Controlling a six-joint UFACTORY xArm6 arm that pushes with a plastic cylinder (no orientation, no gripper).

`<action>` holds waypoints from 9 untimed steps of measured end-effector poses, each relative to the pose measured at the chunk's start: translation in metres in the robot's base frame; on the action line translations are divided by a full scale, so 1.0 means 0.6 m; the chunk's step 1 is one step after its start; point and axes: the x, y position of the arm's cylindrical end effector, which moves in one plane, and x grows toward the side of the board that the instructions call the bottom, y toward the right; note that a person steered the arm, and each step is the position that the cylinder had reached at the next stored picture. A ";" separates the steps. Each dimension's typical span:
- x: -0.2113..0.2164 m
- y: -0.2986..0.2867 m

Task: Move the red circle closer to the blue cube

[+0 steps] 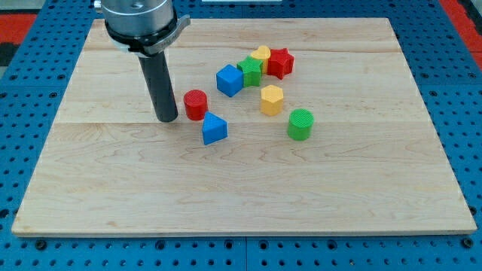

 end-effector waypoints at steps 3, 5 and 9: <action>-0.005 0.031; -0.036 0.067; 0.006 0.079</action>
